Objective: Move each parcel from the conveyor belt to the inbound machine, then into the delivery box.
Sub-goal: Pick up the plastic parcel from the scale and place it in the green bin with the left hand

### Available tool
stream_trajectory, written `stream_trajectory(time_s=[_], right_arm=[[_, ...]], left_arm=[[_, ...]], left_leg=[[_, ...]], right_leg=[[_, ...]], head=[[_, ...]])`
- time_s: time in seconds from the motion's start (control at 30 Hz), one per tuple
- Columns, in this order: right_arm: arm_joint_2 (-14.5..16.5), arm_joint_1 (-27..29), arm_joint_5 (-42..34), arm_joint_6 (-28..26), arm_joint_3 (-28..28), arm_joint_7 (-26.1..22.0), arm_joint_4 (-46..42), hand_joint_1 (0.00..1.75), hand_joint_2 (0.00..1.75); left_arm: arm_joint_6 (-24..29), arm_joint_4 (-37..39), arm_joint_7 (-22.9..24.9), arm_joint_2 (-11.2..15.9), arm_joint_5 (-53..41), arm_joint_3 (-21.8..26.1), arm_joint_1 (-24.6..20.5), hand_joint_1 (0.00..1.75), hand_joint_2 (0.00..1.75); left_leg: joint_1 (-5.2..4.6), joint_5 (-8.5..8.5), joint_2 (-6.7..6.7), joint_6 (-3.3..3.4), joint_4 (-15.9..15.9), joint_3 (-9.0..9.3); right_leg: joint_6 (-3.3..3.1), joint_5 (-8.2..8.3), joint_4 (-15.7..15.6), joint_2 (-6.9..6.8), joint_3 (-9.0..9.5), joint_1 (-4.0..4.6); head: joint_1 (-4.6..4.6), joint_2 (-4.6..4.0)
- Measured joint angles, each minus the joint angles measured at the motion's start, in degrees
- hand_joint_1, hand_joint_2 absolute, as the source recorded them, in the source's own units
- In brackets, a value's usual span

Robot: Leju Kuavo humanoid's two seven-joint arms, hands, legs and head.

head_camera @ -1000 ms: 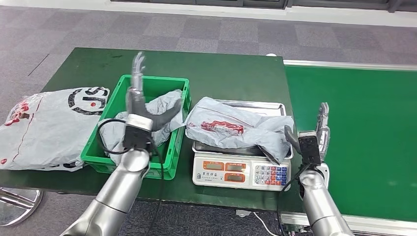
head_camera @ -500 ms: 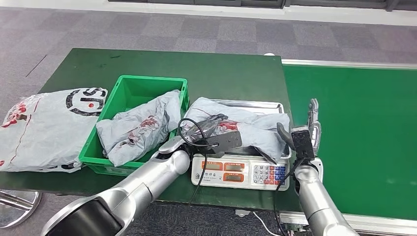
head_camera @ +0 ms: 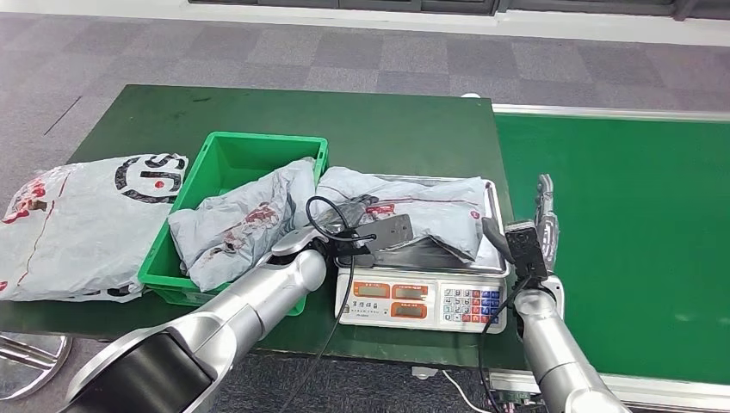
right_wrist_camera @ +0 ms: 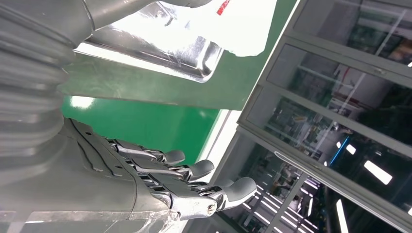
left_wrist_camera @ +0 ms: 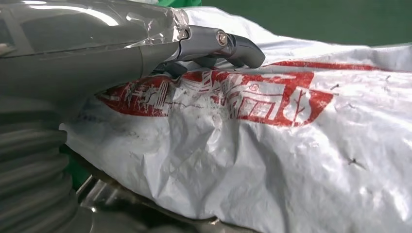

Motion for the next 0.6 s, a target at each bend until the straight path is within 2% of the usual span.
stream_trajectory(time_s=[0.03, 0.3, 0.47, 0.6], right_arm=[[0.0, 0.0, 0.09, 0.04, 0.0, -0.01, 0.06, 0.0, 1.75], [0.0, 0.05, 0.58, 0.28, 0.0, -0.01, 0.28, 0.0, 1.75], [0.0, 0.23, 0.76, 0.28, 0.0, 0.01, 0.28, 0.0, 1.75], [0.0, 0.39, 0.78, 0.28, 0.0, -0.01, 0.28, 0.0, 1.75]], left_arm=[[0.07, 0.07, -0.9, 0.03, 0.61, 0.1, 0.08, 1.75, 1.75], [-0.79, -0.66, -12.11, 0.02, 4.22, 3.24, 1.05, 1.75, 1.75], [-0.44, -2.57, -15.77, -0.03, 4.55, 4.7, 1.78, 1.75, 1.75], [-0.44, -3.81, -16.79, -0.02, 4.91, 5.25, 2.17, 1.75, 1.75]], left_leg=[[0.0, 0.0, 0.0, 0.0, 0.0, 0.0], [0.0, 0.0, -0.08, 0.0, 0.0, -0.02], [-0.01, 0.0, -0.08, 0.02, 0.01, -0.04], [-0.01, -0.01, -0.08, 0.02, 0.01, -0.04]], right_leg=[[0.0, 0.0, 0.0, 0.0, 0.0, 0.0], [0.0, -0.01, 0.0, -0.05, 0.0, 0.0], [0.01, -0.01, 0.0, -0.04, -0.01, -0.02], [0.01, -0.01, 0.0, -0.04, -0.01, -0.02]], head=[[0.0, 0.0], [0.0, 0.0], [0.0, 0.0], [0.0, 0.0]])
